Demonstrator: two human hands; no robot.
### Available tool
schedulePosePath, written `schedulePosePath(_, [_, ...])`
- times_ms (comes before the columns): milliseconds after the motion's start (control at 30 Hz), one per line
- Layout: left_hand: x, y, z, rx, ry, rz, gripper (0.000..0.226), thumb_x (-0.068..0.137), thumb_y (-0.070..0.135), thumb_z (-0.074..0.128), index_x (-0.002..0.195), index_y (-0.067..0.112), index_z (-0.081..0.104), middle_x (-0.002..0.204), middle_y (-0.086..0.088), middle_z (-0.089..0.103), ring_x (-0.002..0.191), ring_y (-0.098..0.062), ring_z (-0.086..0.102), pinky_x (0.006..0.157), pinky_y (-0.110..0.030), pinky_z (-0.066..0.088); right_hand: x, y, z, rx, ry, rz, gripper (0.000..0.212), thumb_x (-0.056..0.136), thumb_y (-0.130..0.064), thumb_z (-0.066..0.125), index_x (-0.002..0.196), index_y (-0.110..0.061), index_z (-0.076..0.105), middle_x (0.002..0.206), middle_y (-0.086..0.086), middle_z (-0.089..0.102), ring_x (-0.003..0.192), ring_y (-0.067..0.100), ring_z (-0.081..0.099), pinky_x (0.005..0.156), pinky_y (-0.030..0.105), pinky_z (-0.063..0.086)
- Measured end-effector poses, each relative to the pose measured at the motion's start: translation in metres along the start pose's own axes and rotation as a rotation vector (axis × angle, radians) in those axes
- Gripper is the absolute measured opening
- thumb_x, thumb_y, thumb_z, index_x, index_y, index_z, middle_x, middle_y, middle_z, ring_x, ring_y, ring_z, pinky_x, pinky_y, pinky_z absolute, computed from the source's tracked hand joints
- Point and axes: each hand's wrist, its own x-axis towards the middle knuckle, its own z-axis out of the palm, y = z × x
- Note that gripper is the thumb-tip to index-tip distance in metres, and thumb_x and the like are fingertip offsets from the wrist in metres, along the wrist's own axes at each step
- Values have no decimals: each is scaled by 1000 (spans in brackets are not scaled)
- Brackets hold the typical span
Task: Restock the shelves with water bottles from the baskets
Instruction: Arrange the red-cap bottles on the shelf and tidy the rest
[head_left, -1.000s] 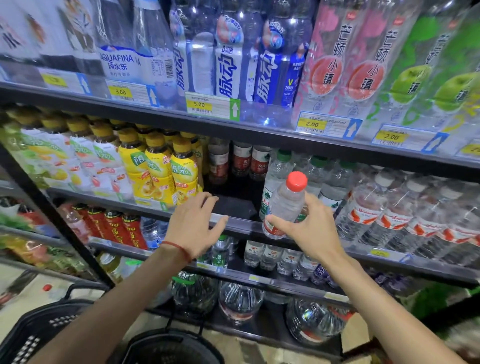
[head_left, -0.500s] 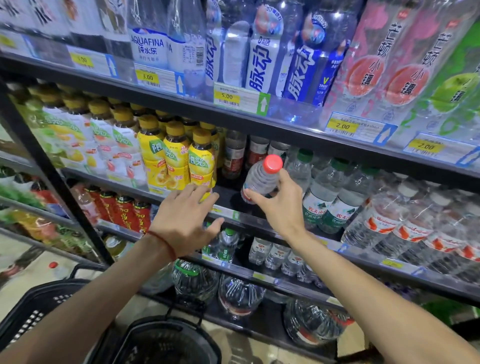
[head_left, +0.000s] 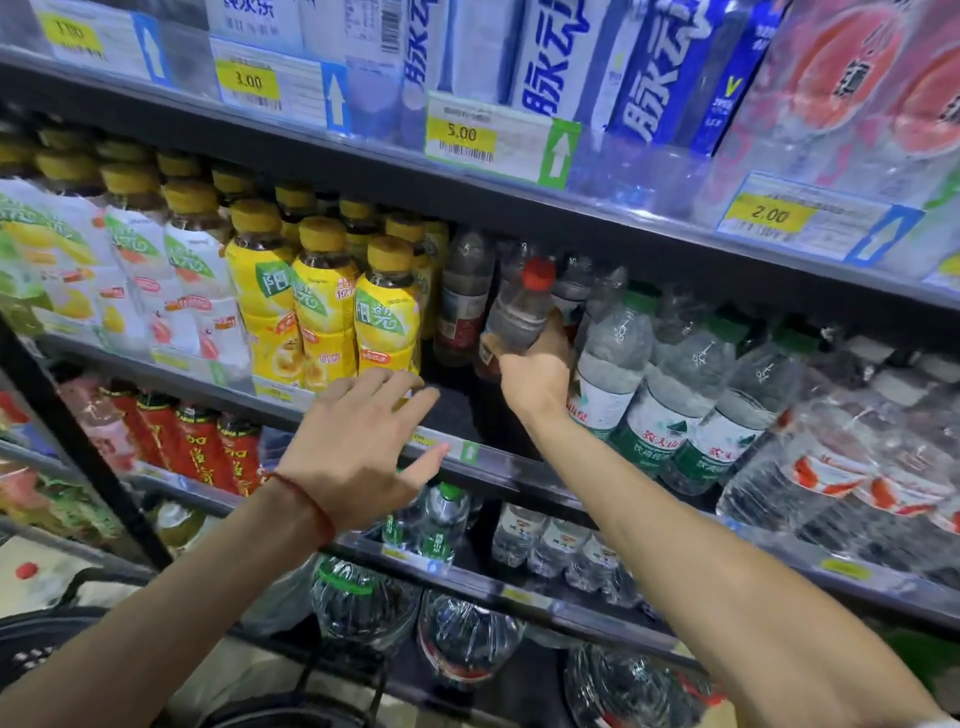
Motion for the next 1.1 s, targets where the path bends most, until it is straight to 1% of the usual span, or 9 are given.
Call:
schedulePosePath(133, [4,-2,12,-14,27,11,62,91,57,42,126,13,67,121,-4,66,109,-29,61,86,-43,53,23,7,3,-44,5,22,60,84,-23,88,127,-1,53,108,2,65,93,21,60,73,18,36])
schedulePosePath(267, [7,-2,22,-50,20,15,62,92,58,41,129,14,66,122,-3,65,111,-27,61,85,-42,53,32,13,15,-130,43,26,72,84,-34,86,136,1,53,129,21,66,119,39,61,98,42,47])
schedulePosePath(500, [11,-1,23,-88,59,-9,59,93,57,43,127,14,66,121,-2,65,107,-27,61,80,-41,53,37,15,26,-170,-2,16,59,94,-25,77,143,-2,53,139,19,63,125,37,60,99,36,40])
schedulePosePath(600, [8,-2,28,-103,48,-26,60,93,58,42,127,15,66,120,0,65,107,-25,60,79,-40,52,32,15,28,-142,9,33,56,96,-21,74,143,-1,52,135,20,66,120,39,64,98,39,45])
schedulePosePath(733, [5,0,28,-103,13,-57,60,93,58,40,128,16,66,121,0,65,106,-25,61,78,-40,52,15,6,16,-339,-110,49,65,98,-27,62,153,-3,39,152,21,49,135,40,51,107,41,40])
schedulePosePath(800, [3,2,24,-83,-23,-63,60,93,57,40,128,16,65,122,0,65,107,-25,60,80,-41,52,-4,1,5,-392,-190,77,68,88,-42,57,145,-6,49,147,22,54,132,42,52,106,41,44])
schedulePosePath(867, [2,2,18,-61,-63,-79,59,91,56,40,129,17,65,125,0,65,110,-25,60,81,-41,54,-25,-7,-8,-449,-281,78,48,94,-41,56,124,-4,61,126,24,65,116,44,61,94,42,50])
schedulePosePath(933, [3,4,9,-52,-94,-99,60,90,54,39,128,16,65,125,-1,66,111,-26,61,80,-42,56,-41,-14,-24,-517,-347,-17,37,102,-36,58,121,-5,63,121,19,65,115,39,59,92,43,50])
schedulePosePath(1100, [-9,13,-18,-30,-71,-90,49,97,46,49,124,10,66,119,-8,66,109,-35,61,77,-45,53,-81,-30,-74,-700,-495,-356,42,101,-38,57,134,-14,62,126,2,63,117,25,55,95,41,49])
